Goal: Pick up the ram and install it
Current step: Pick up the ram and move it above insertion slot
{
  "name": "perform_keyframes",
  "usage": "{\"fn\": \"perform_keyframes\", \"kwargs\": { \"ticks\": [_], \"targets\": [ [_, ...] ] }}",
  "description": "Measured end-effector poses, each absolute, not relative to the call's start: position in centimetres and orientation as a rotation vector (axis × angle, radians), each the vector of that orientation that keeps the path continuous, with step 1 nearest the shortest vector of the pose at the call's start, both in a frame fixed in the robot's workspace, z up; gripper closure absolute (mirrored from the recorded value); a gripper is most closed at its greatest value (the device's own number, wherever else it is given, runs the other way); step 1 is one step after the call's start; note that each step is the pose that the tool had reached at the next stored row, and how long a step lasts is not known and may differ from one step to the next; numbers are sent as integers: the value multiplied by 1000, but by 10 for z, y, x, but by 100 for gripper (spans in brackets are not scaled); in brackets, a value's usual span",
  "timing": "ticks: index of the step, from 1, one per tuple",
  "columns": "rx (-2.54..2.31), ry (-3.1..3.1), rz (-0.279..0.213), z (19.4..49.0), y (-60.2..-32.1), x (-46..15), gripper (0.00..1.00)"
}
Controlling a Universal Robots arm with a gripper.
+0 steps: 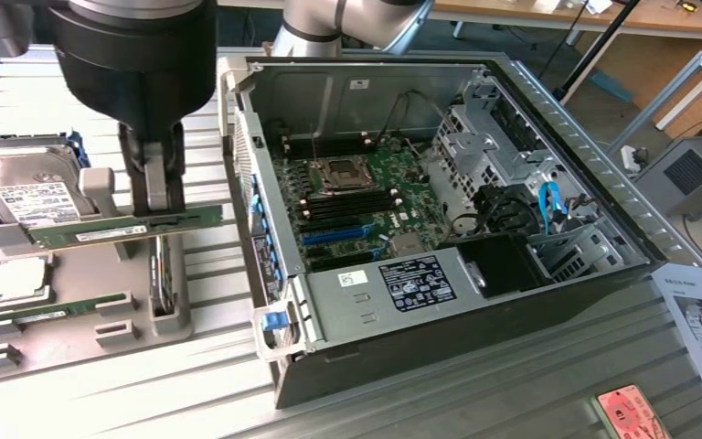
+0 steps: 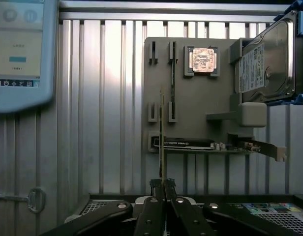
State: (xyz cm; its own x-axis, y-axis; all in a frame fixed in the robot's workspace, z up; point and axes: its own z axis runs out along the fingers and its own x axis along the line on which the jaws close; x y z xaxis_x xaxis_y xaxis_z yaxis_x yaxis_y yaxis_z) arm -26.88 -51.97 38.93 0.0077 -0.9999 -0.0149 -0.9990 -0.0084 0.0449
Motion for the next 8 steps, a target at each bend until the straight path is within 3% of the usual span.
{"fn": "perform_keyframes", "kwargs": {
  "ticks": [8],
  "targets": [
    [2214, -2197, -66, 389, -520, -245, 88]
  ]
}}
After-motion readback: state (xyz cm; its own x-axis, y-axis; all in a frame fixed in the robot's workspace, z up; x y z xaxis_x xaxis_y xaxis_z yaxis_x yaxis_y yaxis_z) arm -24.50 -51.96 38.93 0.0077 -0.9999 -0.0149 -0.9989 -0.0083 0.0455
